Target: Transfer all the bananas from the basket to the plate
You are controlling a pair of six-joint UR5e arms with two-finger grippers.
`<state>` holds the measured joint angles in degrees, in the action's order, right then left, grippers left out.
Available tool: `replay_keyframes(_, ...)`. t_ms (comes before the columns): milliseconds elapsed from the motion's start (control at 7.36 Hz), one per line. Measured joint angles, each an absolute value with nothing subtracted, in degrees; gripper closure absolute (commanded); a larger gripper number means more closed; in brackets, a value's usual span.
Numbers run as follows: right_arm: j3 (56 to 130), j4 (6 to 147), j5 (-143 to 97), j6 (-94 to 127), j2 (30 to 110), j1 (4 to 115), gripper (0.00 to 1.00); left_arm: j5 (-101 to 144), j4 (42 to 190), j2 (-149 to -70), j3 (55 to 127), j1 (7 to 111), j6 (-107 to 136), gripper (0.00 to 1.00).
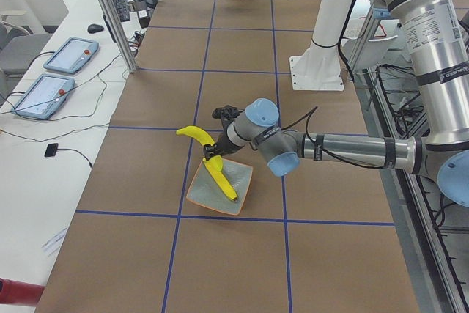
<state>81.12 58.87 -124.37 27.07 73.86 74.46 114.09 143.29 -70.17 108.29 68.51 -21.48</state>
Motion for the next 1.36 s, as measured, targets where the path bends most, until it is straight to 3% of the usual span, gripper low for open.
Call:
replay_keyframes(407, 81.12, 58.80, -124.31, 27.15, 73.84, 74.44, 0.00, 111.17, 143.08, -68.65, 105.68, 62.11, -14.98, 1.00)
replay_keyframes(679, 81.12, 58.80, -124.28, 27.16, 73.77, 74.44, 0.00, 110.95, 143.08, -68.59, 103.38, 57.26, -7.45, 0.93)
replay_keyframes(815, 81.12, 58.80, -124.28, 27.18, 73.73, 74.44, 0.00, 110.86, 143.17, -68.66, 102.74, 56.23, -6.59, 0.75)
replay_keyframes(951, 81.12, 58.80, -124.28, 27.24, 73.71, 74.44, 0.00, 110.44, 143.27, -68.79, 102.49, 55.06, -6.31, 0.24)
replay_keyframes(1087, 81.07, 58.80, -124.28, 27.29, 73.70, 74.44, 0.00, 109.34, 143.32, -68.93, 102.35, 53.49, -6.24, 0.01)
replay_keyframes(1358, 80.86, 58.80, -124.28, 27.35, 73.61, 74.44, 0.00, 107.79, 143.37, -69.05, 102.08, 51.51, -6.10, 0.00)
